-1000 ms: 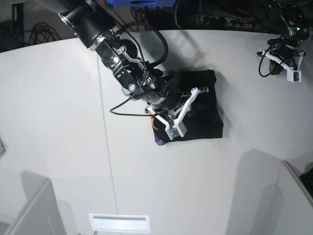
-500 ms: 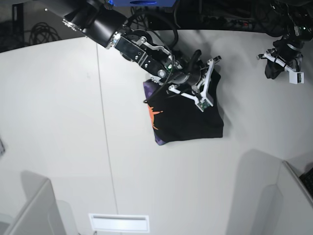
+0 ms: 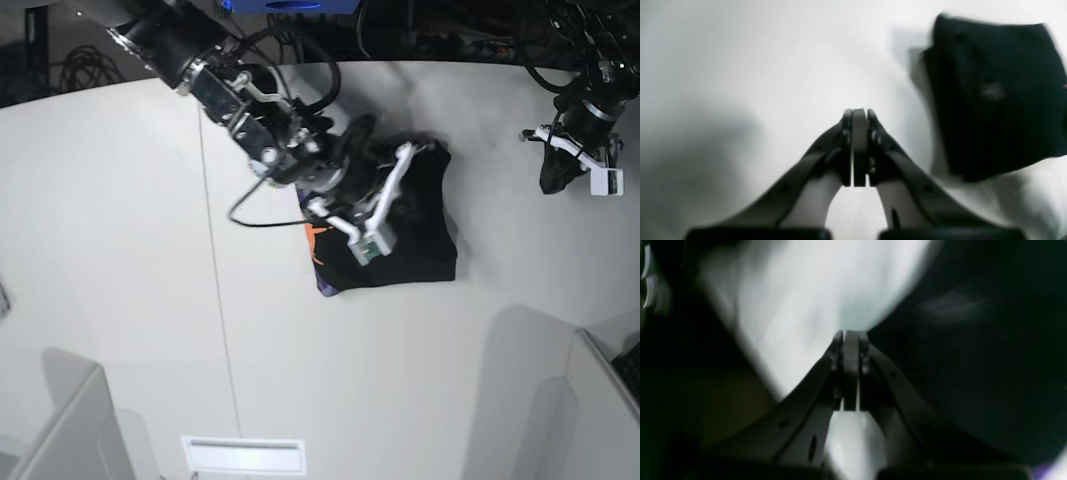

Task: Fold the T-shirt properly
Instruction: 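Grasp the bundle edge with the left gripper and drag it toward the robot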

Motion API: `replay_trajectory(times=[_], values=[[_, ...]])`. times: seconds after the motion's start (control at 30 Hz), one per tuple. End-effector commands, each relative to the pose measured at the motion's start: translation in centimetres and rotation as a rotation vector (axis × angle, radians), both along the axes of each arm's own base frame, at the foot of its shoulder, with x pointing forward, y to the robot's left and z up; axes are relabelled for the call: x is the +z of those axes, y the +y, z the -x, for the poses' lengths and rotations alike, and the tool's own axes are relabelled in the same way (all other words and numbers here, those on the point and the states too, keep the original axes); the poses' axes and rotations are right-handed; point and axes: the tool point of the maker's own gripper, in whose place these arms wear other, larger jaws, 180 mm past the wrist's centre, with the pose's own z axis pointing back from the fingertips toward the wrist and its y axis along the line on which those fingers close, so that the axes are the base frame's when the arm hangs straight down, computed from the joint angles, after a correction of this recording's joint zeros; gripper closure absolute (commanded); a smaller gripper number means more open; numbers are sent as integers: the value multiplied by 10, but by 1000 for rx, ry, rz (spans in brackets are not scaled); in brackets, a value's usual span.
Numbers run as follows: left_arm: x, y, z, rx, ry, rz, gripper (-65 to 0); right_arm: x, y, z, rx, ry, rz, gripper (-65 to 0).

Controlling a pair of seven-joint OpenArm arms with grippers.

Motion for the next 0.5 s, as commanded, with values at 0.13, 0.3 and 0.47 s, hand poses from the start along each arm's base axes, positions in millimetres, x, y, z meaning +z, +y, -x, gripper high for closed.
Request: replay_trajectory(times=[0.13,0.3,0.47], values=[[7,-9,-8,-5,-49,33,-127,4,-43,-7,-99,-15,-10,0],[1,-23,-20,-6,-71,163,-535,-16,-64,1,-108,11,50,0],[-30,-43,-37,-39,4,292,-637,-26,-75,8,-126,9,63,0]])
